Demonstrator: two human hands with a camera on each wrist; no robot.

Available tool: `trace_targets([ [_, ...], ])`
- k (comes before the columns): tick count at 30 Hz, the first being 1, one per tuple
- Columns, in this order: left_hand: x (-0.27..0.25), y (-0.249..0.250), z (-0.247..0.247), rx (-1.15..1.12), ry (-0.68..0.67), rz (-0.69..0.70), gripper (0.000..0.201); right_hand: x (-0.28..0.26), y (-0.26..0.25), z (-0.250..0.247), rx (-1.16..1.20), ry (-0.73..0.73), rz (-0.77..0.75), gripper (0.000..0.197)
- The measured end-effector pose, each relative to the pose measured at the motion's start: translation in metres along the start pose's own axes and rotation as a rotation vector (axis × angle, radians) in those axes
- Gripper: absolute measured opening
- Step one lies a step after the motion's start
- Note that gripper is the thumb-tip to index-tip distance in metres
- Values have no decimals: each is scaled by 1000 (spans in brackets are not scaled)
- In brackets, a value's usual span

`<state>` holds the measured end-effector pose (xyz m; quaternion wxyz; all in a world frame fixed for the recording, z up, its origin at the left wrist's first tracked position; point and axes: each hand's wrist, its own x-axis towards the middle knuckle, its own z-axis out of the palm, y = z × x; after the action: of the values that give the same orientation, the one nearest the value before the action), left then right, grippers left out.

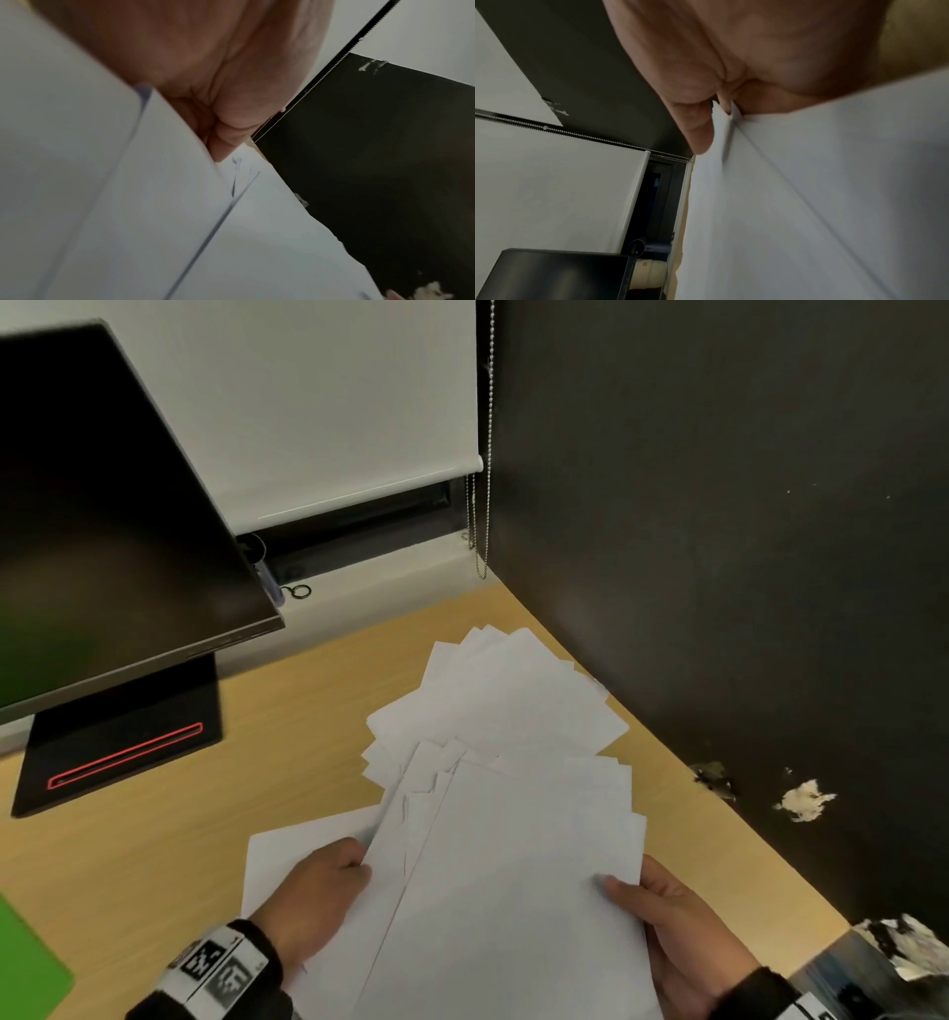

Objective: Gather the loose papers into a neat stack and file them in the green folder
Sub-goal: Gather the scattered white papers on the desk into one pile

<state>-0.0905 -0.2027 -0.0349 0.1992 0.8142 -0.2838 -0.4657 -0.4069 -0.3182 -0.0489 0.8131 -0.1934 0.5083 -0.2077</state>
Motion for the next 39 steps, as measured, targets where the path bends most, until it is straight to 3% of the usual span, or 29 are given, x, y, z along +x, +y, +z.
trace_targets([
  [7,-29,-32,16,-32,47,-32,19,1,23,-5,-75,66,-111,40],
  [10,-32,-39,17,-79,37,15,39,4,34,1,-151,93,-180,59],
  [13,-28,-40,9,-267,131,-12,41,7,39,0,-227,164,-260,77],
  [16,-25,-33,16,-295,146,-31,41,6,39,7,-231,115,-255,36],
  [20,-31,-29,18,-39,78,16,31,4,39,1,-267,172,-273,25],
  [22,-36,-31,15,91,42,4,19,5,44,-8,-325,247,-276,27],
  [24,-40,-34,19,125,46,-13,25,5,50,-12,-414,282,-282,33],
  [28,-45,-29,34,24,66,11,20,1,51,4,-389,127,-252,46],
  [32,-51,-23,32,6,10,108,61,-2,51,3,-359,132,-292,53],
  [36,-44,-23,38,77,-130,215,69,-3,48,16,-372,129,-292,37],
  [39,-40,-13,32,100,-114,256,52,-5,39,19,-247,82,-208,31],
])
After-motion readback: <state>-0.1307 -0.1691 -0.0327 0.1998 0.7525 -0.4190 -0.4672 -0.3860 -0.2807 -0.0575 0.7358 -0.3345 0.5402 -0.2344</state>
